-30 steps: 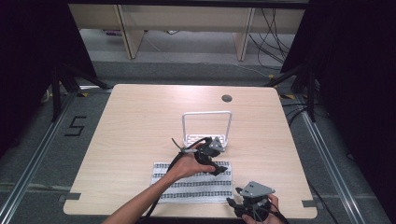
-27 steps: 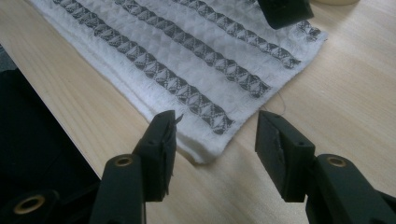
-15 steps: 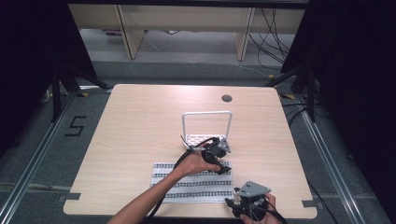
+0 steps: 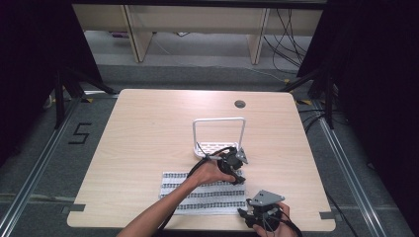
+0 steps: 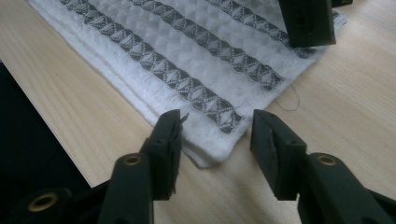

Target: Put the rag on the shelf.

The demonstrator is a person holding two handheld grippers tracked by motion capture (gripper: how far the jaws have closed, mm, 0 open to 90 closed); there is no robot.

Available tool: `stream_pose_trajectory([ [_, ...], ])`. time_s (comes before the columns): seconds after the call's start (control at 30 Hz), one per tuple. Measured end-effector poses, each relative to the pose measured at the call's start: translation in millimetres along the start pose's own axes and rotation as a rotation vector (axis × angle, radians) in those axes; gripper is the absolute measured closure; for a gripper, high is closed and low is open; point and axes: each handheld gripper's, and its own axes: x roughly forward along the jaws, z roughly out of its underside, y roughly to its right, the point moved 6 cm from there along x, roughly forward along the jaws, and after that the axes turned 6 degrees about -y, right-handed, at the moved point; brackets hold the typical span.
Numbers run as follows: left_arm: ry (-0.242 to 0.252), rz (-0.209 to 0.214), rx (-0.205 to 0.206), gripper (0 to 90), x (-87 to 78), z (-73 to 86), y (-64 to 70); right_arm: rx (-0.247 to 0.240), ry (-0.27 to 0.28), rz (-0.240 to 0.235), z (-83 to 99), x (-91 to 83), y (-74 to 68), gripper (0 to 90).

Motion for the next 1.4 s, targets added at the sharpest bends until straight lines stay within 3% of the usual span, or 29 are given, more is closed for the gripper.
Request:
stream_pose_trajectory([
  [0.1,-0.002,0.007,0.012,56.7,-0.1,-0.5,2.1,0.019,-0.003,-0.003,0.2,-0.2,-1.7,59.8],
  [0.13,-0.006,0.018,0.008,60.9,-0.3,-0.3,2.7,0.002,0.001,-0.003,-0.3,-0.3,0.0,64.3],
  [0.17,-0.007,0.023,0.001,67.3,-0.5,-0.1,3.2,0.016,0.008,-0.014,-0.3,0.1,-1.0,70.6],
  [0.3,-0.001,0.034,-0.005,79.6,-0.7,0.2,3.7,-0.012,0.021,-0.024,-1.5,0.8,4.0,80.7],
  [0.53,0.010,0.026,-0.026,84.6,-2.7,1.3,3.9,-0.021,0.021,-0.028,-3.2,2.1,4.9,86.2],
  [0.63,0.030,0.006,-0.033,84.8,-14.4,-0.5,4.9,-0.022,0.049,-0.029,-5.9,-0.4,10.2,86.8],
  [0.7,0.046,-0.002,-0.043,84.8,-26.2,-1.6,5.0,0.012,0.069,-0.031,-8.6,-6.7,11.0,86.8],
  [0.8,0.085,-0.018,-0.071,84.8,-50.2,-3.0,3.1,0.019,0.134,-0.027,-16.3,-19.2,15.5,87.0],
  [0.83,0.085,-0.018,-0.071,84.8,-50.2,-3.0,3.1,0.015,0.165,-0.026,-20.7,-24.3,17.9,87.0],
  [0.93,0.136,-0.046,-0.104,84.9,-77.3,-6.7,-0.6,0.012,0.222,-0.008,-34.9,-40.6,23.2,87.1],
  [0.97,0.168,-0.057,-0.119,84.9,-94.5,-8.5,-1.9,0.001,0.242,-0.001,-40.5,-45.1,24.9,87.1],
  [1.0,0.181,-0.064,-0.125,84.9,-102.5,-8.5,-2.9,0.020,0.247,-0.006,-45.0,-50.0,23.3,87.1],
  [1.03,0.186,-0.072,-0.126,84.9,-110.2,-7.5,-4.4,-0.006,0.267,0.003,-50.9,-53.9,25.9,87.2],
  [1.13,0.204,-0.079,-0.149,84.9,-124.3,-5.2,-7.4,-0.001,0.295,-0.013,-62.1,-62.4,25.8,87.2],
  [1.3,0.272,-0.084,-0.197,84.9,-165.0,1.2,-14.5,-0.051,0.343,0.027,-89.6,-79.5,32.5,87.2],
  [1.4,0.300,-0.089,-0.222,84.9,-176.3,1.1,-15.3,-0.057,0.371,0.014,-105.6,-88.3,33.4,87.3],
])
